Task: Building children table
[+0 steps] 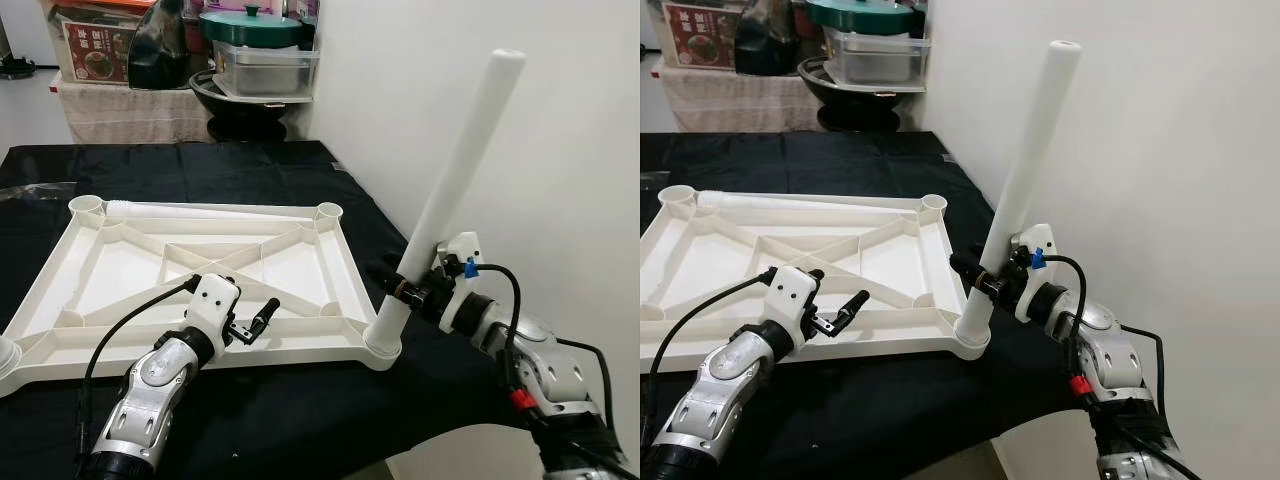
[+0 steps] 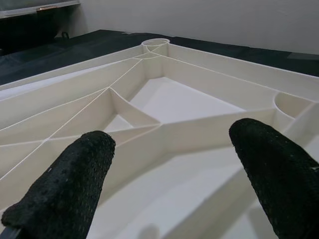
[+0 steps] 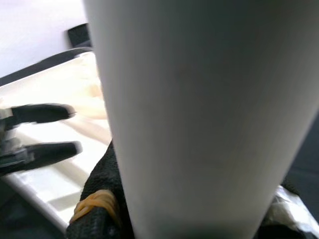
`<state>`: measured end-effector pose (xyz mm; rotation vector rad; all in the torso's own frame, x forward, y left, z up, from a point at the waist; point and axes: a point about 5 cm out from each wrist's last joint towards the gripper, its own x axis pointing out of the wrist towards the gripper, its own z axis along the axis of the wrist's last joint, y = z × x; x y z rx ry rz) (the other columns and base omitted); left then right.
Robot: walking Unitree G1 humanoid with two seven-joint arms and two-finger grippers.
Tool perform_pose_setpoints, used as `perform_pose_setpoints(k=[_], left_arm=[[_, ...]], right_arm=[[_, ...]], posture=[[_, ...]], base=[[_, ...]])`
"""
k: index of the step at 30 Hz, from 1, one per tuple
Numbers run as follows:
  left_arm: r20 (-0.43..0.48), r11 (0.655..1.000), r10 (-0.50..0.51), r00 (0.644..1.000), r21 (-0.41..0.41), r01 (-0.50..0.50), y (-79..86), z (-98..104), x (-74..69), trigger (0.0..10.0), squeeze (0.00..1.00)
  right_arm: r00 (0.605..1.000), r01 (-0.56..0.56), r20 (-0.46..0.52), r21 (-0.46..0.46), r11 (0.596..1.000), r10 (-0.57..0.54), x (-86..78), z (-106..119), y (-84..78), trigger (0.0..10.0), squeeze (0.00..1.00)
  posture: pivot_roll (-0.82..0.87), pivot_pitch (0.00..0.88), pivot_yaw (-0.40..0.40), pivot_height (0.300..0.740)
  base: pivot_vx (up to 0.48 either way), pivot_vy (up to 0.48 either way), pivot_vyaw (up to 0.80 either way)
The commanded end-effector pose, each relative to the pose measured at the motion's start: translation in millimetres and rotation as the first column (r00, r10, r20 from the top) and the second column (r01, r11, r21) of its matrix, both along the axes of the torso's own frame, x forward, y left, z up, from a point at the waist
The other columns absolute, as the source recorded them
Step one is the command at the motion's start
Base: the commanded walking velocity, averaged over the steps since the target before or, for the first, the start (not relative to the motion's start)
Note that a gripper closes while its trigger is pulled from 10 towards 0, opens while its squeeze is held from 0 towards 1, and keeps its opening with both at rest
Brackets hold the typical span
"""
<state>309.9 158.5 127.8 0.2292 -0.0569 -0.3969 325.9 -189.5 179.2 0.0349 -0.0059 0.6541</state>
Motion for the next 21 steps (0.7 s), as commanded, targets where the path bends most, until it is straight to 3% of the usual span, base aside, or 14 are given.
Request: perform_pose_setpoints(k=[1,4,6,7,8,9,11,13,15,16,18,19,20,21], left_arm=[[-0.009,1.000,-0.009,1.000,0.013,0.009,-2.2,-3.9,-1.3,10.0,0.00],[-0.012,1.000,-0.014,1.000,0.016,0.015,-3.0,-4.5,-0.5,10.0,0.00],[-0.012,1.000,-0.014,1.000,0.016,0.015,-3.0,-4.5,-0.5,10.0,0.00],[-0.013,1.000,-0.015,1.000,0.017,0.016,-3.0,-4.8,-0.5,10.0,0.00],[-0.013,1.000,-0.015,1.000,0.017,0.016,-3.0,-4.8,-0.5,10.0,0.00],[-0.014,1.000,-0.016,1.000,0.017,0.016,-3.0,-5.0,-0.7,10.0,0.00],[-0.014,1.000,-0.016,1.000,0.017,0.016,-3.0,-5.0,-0.7,10.0,0.00],[-0.016,1.000,-0.017,1.000,0.021,0.018,-3.2,-5.0,-0.5,10.0,0.00],[-0.016,1.000,-0.017,1.000,0.021,0.018,-3.2,-5.0,-0.5,10.0,0.00],[-0.016,1.000,-0.017,1.000,0.024,0.017,-2.9,-4.8,-0.3,10.0,0.00],[-0.016,1.000,-0.017,1.000,0.024,0.017,-2.9,-4.8,-0.3,10.0,0.00],[-0.016,1.000,-0.015,1.000,0.026,0.016,-2.3,-4.6,-0.2,10.0,0.00],[-0.015,1.000,-0.012,1.000,0.028,0.013,-1.2,-4.6,-0.4,10.0,0.00],[-0.015,1.000,-0.012,1.000,0.028,0.013,-1.2,-4.6,-0.4,10.0,0.00]], right_arm=[[0.995,0.101,0.001,-0.019,0.995,-0.101,1.0,-2.9,-14.4,0.0,0.00],[0.818,0.557,-0.100,-0.103,0.824,-0.566,9.1,-24.8,-49.7,0.0,0.00],[0.818,0.557,-0.100,-0.103,0.824,-0.566,9.1,-24.8,-49.7,0.0,0.00],[0.716,0.672,-0.127,-0.142,0.726,-0.687,7.7,-32.3,-60.3,0.0,0.00],[0.716,0.672,-0.127,-0.142,0.726,-0.687,7.7,-32.3,-60.3,0.0,0.00],[0.572,0.790,-0.171,-0.146,0.595,-0.802,1.4,-43.4,-65.8,0.0,0.00],[0.572,0.790,-0.171,-0.146,0.595,-0.802,1.4,-43.4,-65.8,0.0,0.00],[0.440,0.864,-0.267,-0.136,0.485,-0.858,-9.2,-63.1,-43.3,2.1,0.00],[0.440,0.864,-0.267,-0.136,0.485,-0.858,-9.2,-63.1,-43.3,2.1,0.00],[0.473,0.843,-0.304,-0.115,0.525,-0.827,-9.0,-67.6,-24.7,10.0,0.00],[0.473,0.843,-0.304,-0.115,0.525,-0.827,-9.0,-67.6,-24.7,10.0,0.00],[0.544,0.806,-0.300,-0.075,0.588,-0.784,-6.3,-64.9,-9.9,10.0,0.00],[0.613,0.766,-0.292,-0.009,0.643,-0.734,-3.4,-58.9,-2.5,10.0,1.00],[0.613,0.766,-0.292,-0.009,0.643,-0.734,-3.4,-58.9,-2.5,10.0,1.00]], posture=[[0.06,0.000,-0.144,0.740],[0.05,0.000,-0.134,0.740],[0.05,0.000,-0.134,0.740],[0.05,0.000,-0.133,0.740],[0.05,0.000,-0.133,0.740],[0.06,0.000,-0.135,0.740],[0.06,0.000,-0.135,0.740],[0.06,0.000,-0.132,0.740],[0.06,0.000,-0.132,0.740],[0.06,0.000,-0.134,0.740],[0.06,0.000,-0.134,0.740],[0.07,0.000,-0.136,0.740],[0.07,0.000,-0.139,0.740],[0.07,0.000,-0.139,0.740]], base=[[0.000,0.000,0.00],[0.000,0.000,0.00],[0.000,0.000,0.00],[0.000,0.000,0.00],[0.000,0.000,0.00],[0.000,0.000,0.00],[0.000,0.000,0.00],[0.000,0.000,0.00],[0.000,0.000,0.00],[0.000,0.000,0.00],[0.000,0.000,0.00],[0.000,0.000,0.00],[0.000,0.000,0.00],[0.000,0.000,0.00]])
